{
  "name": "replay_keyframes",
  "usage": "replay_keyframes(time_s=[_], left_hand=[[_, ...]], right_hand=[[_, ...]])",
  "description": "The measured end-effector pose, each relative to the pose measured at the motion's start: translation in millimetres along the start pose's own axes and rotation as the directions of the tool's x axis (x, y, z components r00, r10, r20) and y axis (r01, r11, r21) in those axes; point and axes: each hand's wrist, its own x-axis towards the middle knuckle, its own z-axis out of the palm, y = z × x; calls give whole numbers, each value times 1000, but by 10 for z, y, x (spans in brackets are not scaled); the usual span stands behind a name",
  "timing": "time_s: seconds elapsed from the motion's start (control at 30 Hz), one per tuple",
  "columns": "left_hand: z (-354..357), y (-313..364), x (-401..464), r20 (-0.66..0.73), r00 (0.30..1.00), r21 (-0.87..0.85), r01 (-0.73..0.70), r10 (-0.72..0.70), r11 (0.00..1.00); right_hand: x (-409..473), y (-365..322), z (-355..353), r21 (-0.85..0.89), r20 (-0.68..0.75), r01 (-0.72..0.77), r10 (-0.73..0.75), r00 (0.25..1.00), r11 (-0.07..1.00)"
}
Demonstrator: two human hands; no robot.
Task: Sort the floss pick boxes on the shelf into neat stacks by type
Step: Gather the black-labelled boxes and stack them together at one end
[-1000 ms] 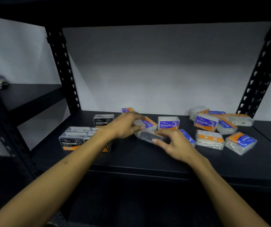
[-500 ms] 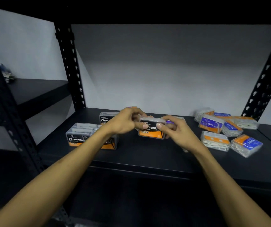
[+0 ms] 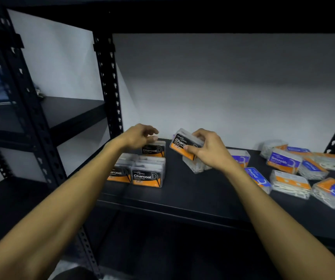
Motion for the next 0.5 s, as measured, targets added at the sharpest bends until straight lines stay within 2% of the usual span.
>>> replay_keyframes(time_s=[0.07,0.2,0.3,0.5], left_hand=[[40,-145,80,-23,998,65,53,-52,996],[93,-216,176,20,998,46,60,-61,997],[39,-318,214,-4,997,20,71,-71,997],[-245,-766,75,89,990,-129,119,-108,985]], right_hand=[[113,-72,127,6,13,-15,15,1000,1000],[278,-144,366,-13,36,-14,14,999,1000],[337,-117,497,-57,106,-2,8,994,998],[508,-149,634,-298,285,100,-12,958,949]])
